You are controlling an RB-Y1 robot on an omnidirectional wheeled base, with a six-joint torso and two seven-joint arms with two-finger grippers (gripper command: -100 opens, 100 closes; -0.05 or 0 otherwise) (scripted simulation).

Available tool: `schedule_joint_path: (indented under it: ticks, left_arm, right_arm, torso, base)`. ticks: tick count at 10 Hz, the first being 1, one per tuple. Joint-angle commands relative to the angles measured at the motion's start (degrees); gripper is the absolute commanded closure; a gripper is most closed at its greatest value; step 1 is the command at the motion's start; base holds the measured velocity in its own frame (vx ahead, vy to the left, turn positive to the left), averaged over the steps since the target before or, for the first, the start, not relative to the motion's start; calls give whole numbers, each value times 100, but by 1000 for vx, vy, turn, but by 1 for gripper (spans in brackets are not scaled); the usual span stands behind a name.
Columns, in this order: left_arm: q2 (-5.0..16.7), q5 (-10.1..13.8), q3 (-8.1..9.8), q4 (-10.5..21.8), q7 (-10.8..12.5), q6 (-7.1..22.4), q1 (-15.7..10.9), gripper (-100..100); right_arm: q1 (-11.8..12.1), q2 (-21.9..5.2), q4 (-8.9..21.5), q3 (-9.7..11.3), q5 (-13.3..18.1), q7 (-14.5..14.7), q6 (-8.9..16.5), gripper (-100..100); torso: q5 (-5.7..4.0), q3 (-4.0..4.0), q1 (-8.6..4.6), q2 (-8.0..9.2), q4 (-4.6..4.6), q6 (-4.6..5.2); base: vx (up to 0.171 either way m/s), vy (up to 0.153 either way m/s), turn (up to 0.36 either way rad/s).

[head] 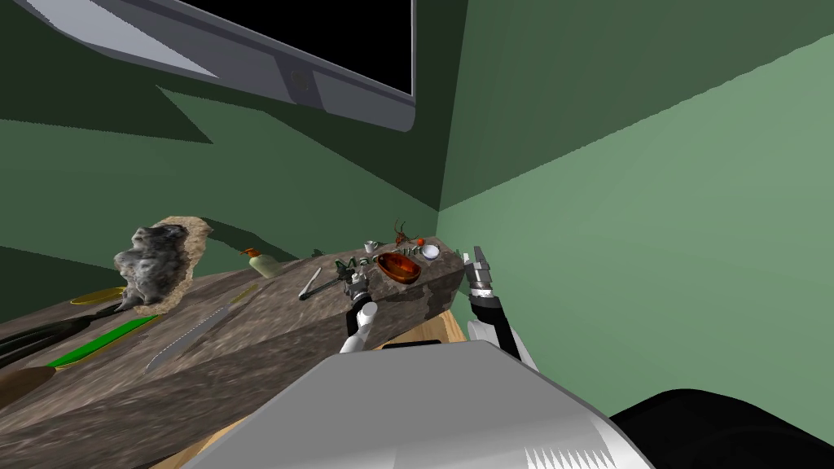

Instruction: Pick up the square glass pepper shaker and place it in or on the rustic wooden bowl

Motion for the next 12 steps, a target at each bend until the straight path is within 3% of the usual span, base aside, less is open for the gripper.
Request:
schedule_joint_path:
  ticks: [1,5,6,7,8,9,12]
  left_arm:
    - [0,0,0,0,0,0,0,100]
    - [-2,0,-4,-2,3,5,-2,100]
    - [-1,0,-3,-1,2,4,-2,0]
    - [-1,0,-3,-1,2,4,-2,100]
    - [-1,0,-3,-1,2,3,-2,0]
    - [230,43,9,-49,-107,8,-49,100]
    - [516,142,54,-156,-361,12,-154,100]
  right_arm:
    - [0,0,0,0,0,0,0,0]
    - [0,0,0,0,0,0,0,0]
    - [0,0,0,0,0,0,0,0]
    - [0,0,0,0,0,0,0,0]
    - [0,0,0,0,0,0,0,0]
    - [0,0,0,0,0,0,0,0]
    - [-1,1,0,1,0,0,0,0]
  torso:
    - [0,0,0,0,0,0]
    - [-1,-2,0,-2,-1,-3]
    - [-1,-2,0,-2,-1,-2]
    - [0,-2,0,-2,-1,-2]
    - [0,-2,0,-2,-1,-2]
    - [0,-2,0,-2,-1,-2]
    - [-15,13,-40,24,4,-7]
  base:
    - [0,0,0]
    - [0,0,0]
    - [0,0,0]
    - [0,0,0]
    - [0,0,0]
    - [-48,-61,8]
    - [-74,-106,39]
